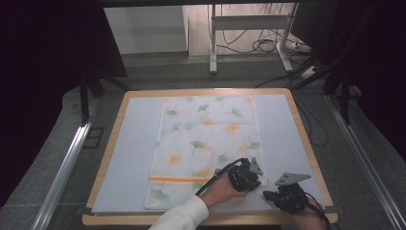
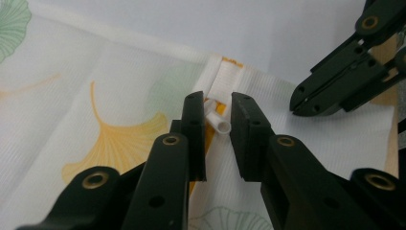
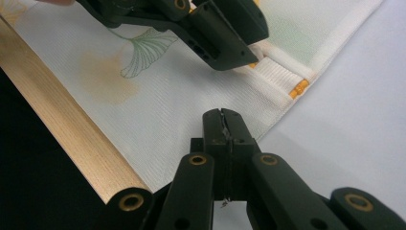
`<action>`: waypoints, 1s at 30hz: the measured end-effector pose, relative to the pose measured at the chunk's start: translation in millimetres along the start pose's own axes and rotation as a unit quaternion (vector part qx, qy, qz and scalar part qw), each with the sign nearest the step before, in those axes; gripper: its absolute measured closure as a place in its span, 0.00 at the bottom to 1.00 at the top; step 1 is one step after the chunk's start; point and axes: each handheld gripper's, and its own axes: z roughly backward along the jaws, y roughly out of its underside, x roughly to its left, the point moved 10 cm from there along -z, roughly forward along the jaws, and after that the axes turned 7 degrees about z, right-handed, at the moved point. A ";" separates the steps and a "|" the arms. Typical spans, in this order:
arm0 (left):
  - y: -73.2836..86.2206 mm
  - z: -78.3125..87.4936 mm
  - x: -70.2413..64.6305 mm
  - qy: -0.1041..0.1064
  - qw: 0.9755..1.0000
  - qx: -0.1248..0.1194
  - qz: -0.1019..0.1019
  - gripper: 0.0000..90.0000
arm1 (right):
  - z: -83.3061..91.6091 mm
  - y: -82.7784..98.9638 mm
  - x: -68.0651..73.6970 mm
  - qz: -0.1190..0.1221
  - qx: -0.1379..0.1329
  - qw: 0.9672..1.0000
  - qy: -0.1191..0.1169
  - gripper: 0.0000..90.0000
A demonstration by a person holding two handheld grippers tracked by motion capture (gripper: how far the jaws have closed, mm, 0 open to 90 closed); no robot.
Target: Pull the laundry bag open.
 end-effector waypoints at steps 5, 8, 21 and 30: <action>-0.2 -0.6 0.4 0.006 1.000 -0.007 0.006 0.89 | -0.1 -0.1 -0.4 0.002 -0.001 1.000 0.000 0.99; -1.0 -1.6 -0.9 0.006 1.000 -0.009 0.000 0.91 | -0.1 -0.1 -0.4 0.002 -0.001 1.000 0.000 0.99; -2.6 -2.2 1.1 0.001 1.000 0.005 0.009 1.00 | -0.2 -0.2 -0.4 -0.004 0.000 1.000 -0.004 0.99; -2.4 -1.8 0.7 -0.001 1.000 0.005 0.010 1.00 | -0.8 -2.8 -4.9 -0.004 -0.004 1.000 0.003 0.99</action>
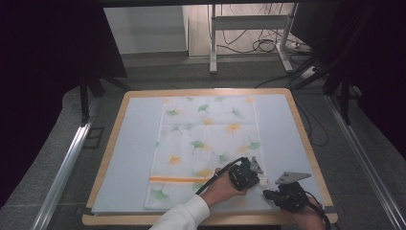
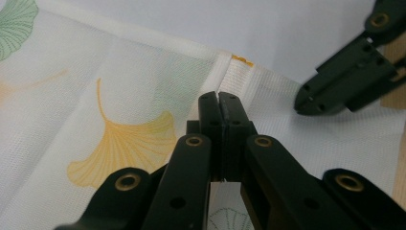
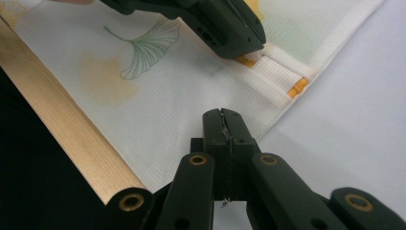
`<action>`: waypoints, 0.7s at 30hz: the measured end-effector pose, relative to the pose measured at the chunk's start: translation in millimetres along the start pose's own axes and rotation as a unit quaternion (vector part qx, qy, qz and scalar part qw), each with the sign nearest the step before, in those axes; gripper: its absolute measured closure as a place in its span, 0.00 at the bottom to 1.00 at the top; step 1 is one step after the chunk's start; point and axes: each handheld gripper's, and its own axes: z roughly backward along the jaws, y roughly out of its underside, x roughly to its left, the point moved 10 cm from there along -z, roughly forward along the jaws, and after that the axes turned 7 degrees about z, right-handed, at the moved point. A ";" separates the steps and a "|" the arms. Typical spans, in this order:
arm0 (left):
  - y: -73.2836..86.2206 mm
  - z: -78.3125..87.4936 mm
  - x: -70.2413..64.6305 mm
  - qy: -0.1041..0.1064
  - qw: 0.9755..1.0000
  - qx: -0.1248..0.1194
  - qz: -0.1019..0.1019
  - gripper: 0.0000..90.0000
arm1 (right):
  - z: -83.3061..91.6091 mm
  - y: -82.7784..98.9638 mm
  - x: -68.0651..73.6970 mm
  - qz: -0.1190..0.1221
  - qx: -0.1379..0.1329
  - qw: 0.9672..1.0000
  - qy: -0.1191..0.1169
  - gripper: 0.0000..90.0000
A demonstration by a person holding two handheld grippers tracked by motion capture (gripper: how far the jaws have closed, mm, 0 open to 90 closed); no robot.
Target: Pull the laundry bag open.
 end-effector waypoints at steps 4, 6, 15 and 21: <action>-0.3 -0.4 -0.6 -0.001 1.000 -0.003 0.000 1.00 | 0.2 -5.3 -9.3 -0.013 -0.010 1.000 0.010 0.99; -0.2 -0.5 -0.5 -0.002 1.000 -0.003 -0.001 1.00 | -0.4 -13.0 -22.9 -0.036 -0.022 0.999 0.026 0.99; 0.9 -0.5 -1.1 -0.009 1.000 0.002 0.003 1.00 | -13.4 -20.7 -29.7 -0.066 -0.016 0.998 0.016 1.00; 2.0 0.2 -1.1 -0.011 1.000 0.006 0.007 1.00 | -13.6 -19.5 -29.4 -0.069 -0.013 0.997 0.013 1.00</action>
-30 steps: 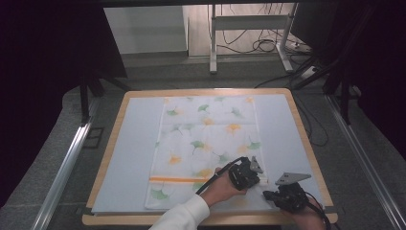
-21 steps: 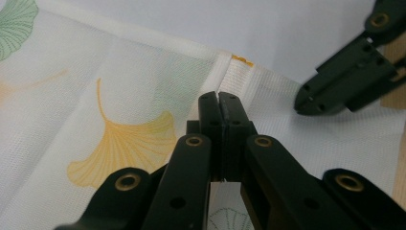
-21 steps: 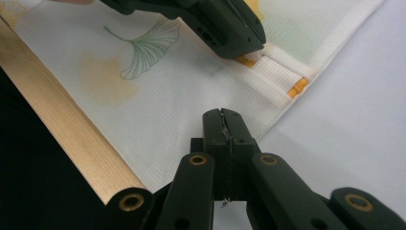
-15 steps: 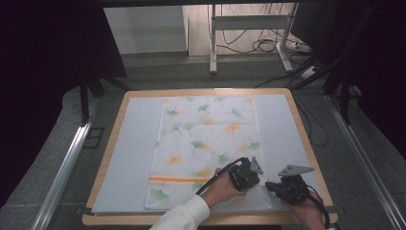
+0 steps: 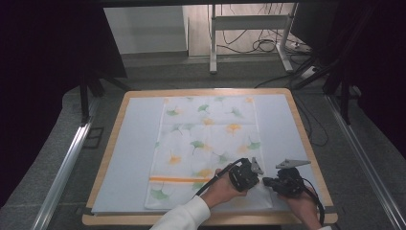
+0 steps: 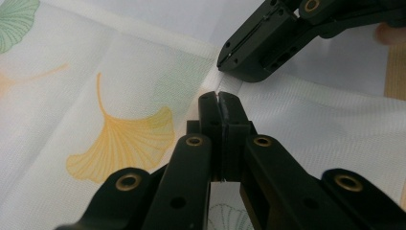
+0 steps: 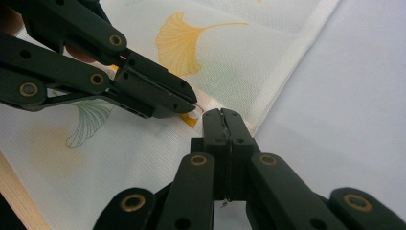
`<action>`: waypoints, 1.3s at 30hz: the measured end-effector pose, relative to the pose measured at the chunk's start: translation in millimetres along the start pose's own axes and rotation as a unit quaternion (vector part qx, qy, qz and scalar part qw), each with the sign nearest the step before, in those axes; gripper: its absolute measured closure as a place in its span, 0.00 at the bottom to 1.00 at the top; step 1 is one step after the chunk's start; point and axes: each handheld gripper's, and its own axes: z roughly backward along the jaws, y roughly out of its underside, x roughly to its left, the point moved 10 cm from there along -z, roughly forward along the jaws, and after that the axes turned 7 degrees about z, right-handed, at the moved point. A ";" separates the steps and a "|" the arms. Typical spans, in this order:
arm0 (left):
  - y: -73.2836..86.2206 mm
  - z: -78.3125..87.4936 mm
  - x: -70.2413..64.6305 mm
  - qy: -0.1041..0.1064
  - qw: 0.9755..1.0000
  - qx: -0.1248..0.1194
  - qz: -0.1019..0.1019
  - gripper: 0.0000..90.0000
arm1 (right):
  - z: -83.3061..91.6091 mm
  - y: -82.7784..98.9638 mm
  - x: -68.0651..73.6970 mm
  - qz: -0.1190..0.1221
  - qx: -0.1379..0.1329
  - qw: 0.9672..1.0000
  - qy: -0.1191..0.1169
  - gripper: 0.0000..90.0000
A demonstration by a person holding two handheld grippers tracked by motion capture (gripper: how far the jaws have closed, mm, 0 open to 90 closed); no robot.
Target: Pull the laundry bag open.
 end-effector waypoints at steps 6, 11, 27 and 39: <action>0.9 0.7 0.3 0.002 1.000 0.003 0.006 1.00 | -0.2 0.3 -0.4 0.001 0.000 1.000 -0.001 1.00; 1.4 1.5 0.0 0.001 1.000 0.006 0.005 1.00 | -0.3 0.3 -0.3 0.003 0.001 1.000 -0.003 1.00; 6.6 5.6 1.3 0.008 1.000 0.010 0.013 1.00 | -1.1 0.0 -0.2 0.010 0.000 1.000 -0.003 1.00; 15.0 12.9 6.6 0.001 1.000 0.009 0.017 1.00 | -0.5 0.5 -0.5 0.012 0.003 1.000 -0.001 1.00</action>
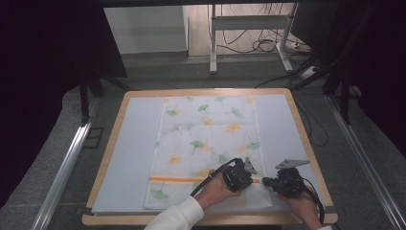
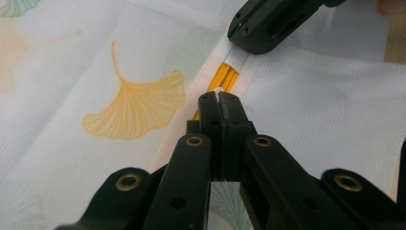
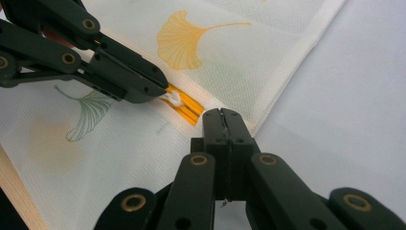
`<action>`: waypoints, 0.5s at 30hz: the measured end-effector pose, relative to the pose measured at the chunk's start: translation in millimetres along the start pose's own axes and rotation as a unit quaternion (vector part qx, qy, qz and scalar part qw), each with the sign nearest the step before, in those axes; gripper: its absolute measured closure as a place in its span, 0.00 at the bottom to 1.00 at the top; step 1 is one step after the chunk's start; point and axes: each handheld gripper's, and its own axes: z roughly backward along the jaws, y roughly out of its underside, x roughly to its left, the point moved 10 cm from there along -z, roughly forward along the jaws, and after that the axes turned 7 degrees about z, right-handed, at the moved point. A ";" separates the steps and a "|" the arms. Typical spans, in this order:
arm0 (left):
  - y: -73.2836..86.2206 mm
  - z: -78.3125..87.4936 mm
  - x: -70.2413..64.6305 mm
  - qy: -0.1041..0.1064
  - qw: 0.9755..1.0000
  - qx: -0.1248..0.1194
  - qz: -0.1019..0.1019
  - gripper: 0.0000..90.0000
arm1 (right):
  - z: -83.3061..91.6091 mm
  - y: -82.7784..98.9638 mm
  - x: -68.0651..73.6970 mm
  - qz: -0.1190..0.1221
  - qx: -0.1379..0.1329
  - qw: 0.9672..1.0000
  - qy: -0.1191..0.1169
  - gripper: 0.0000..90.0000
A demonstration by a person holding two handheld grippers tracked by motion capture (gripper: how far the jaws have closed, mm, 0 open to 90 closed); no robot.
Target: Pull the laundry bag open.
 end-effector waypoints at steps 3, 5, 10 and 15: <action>2.2 1.8 1.3 -0.002 1.000 0.000 0.001 1.00 | -0.1 -0.3 0.5 -0.001 -0.002 1.000 -0.002 1.00; 3.6 3.0 2.5 -0.001 1.000 0.001 0.001 1.00 | -0.1 -0.2 0.5 0.000 -0.002 1.000 -0.003 1.00; 7.1 6.0 5.4 -0.002 1.000 0.002 0.004 1.00 | -0.6 -0.4 0.2 0.001 -0.005 1.000 -0.003 1.00; 11.1 9.2 8.1 -0.005 1.000 0.001 0.008 1.00 | -0.4 -0.4 0.4 0.001 -0.004 1.000 -0.004 1.00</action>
